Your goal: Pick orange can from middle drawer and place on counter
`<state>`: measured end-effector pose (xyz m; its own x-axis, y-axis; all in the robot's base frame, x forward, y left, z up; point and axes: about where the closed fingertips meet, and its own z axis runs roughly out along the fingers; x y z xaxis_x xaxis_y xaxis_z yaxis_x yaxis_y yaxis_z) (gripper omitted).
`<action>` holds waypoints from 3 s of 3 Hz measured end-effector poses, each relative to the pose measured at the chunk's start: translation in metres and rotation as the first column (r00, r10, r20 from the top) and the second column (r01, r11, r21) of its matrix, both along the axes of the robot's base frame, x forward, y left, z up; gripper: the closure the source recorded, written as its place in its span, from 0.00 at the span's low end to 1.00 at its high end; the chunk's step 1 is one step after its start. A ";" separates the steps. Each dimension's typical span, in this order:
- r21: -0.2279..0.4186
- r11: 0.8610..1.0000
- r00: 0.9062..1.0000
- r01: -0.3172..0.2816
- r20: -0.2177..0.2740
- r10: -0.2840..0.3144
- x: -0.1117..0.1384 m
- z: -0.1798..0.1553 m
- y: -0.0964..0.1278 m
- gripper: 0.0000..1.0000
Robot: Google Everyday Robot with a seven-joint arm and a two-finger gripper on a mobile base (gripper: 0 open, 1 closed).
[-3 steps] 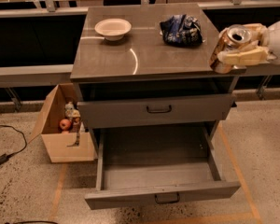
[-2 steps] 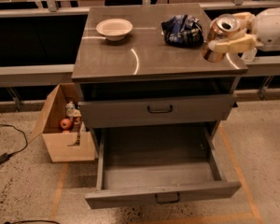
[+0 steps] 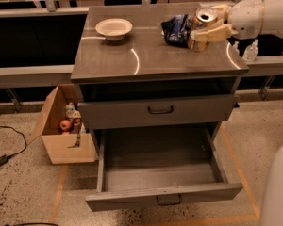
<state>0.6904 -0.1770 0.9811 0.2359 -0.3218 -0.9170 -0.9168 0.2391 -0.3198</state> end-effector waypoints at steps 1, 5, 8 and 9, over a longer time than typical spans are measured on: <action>0.014 0.999 0.998 0.037 -0.049 -0.037 0.026 -0.017 0.004 1.00; 0.031 0.992 0.979 0.122 -0.169 -0.115 0.074 -0.066 0.008 0.31; 0.034 0.987 0.968 0.160 -0.200 -0.150 0.076 -0.078 -0.006 0.00; 0.070 0.962 0.953 0.263 -0.177 -0.247 0.064 -0.065 -0.055 0.00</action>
Offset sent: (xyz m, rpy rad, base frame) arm 0.0785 -0.0077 -0.0468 0.0824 0.1264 -0.1299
